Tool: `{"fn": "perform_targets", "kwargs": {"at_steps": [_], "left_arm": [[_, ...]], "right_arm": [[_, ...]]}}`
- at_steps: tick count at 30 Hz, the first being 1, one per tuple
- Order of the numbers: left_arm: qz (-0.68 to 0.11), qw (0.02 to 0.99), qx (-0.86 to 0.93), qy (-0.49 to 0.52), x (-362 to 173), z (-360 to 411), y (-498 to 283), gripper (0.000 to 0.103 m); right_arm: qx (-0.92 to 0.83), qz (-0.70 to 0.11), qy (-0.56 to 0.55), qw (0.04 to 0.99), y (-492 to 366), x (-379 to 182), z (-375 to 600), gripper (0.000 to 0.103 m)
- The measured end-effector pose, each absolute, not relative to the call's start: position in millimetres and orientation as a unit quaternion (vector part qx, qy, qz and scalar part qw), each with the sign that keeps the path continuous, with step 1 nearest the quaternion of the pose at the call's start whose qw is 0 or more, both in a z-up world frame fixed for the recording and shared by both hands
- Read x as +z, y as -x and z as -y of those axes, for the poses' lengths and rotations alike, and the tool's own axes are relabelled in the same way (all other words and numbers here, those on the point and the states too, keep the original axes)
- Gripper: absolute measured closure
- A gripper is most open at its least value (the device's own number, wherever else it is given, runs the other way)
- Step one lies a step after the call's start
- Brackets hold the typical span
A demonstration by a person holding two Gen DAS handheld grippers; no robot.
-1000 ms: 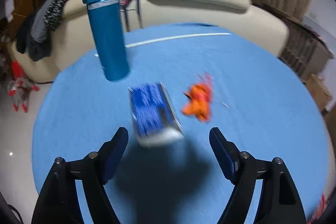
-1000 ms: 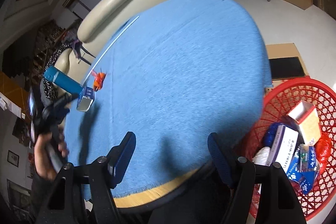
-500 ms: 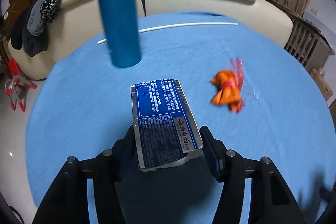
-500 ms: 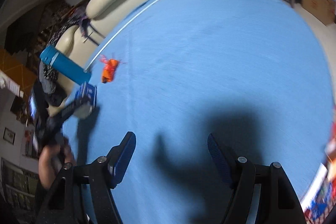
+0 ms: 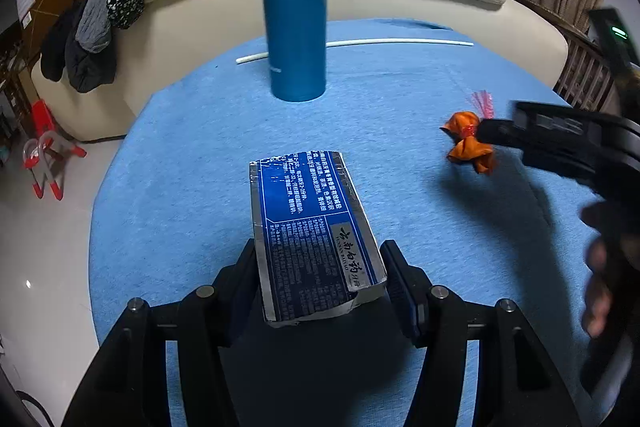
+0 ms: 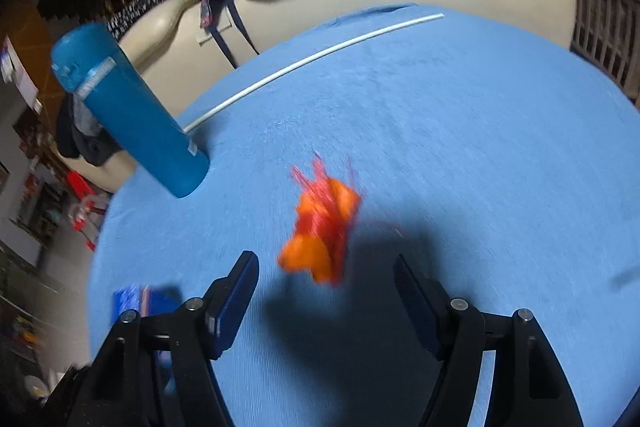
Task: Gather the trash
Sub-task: 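Grasp the blue foil packet with the left gripper while the right grasps the orange mesh bundle, then lift the foil packet and orange bundle off the table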
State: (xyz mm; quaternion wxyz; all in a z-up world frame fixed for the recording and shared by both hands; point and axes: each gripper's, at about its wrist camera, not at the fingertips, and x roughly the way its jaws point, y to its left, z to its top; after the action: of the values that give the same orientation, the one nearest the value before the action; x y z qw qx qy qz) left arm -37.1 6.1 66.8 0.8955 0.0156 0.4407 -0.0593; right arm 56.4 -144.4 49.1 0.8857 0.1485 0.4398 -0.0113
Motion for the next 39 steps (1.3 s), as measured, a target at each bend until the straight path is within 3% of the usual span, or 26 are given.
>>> {"fn": "perform_targets", "kwargs": {"at_steps": [2,3,4,6,14,39], "left_arm": [[-0.441,0.895,-0.061,-0.013,66,-9,37,0.042],[-0.441,0.895,-0.062,-0.013,66,-9,37,0.042],[-0.441,0.895,-0.064,-0.015,67,-9,37,0.042],[-0.441,0.895,-0.066,-0.017,67,-8,37,0.042],[-0.439,0.894,-0.08,-0.019,70,1,44,0.042],[-0.425,0.897,-0.112,-0.056,102,50,127,0.042]], "right_arm": [[-0.022,-0.448,-0.124,0.885,-70,43,134,0.036],[-0.03,-0.455,-0.108,0.884,-76,38,129,0.054],[-0.034,-0.464,-0.1,0.88,-79,33,127,0.066],[-0.03,-0.466,-0.091,0.88,-77,32,124,0.073],[-0.032,-0.458,-0.064,0.886,-28,40,130,0.073],[-0.063,-0.412,-0.149,0.897,136,60,184,0.073]]}}
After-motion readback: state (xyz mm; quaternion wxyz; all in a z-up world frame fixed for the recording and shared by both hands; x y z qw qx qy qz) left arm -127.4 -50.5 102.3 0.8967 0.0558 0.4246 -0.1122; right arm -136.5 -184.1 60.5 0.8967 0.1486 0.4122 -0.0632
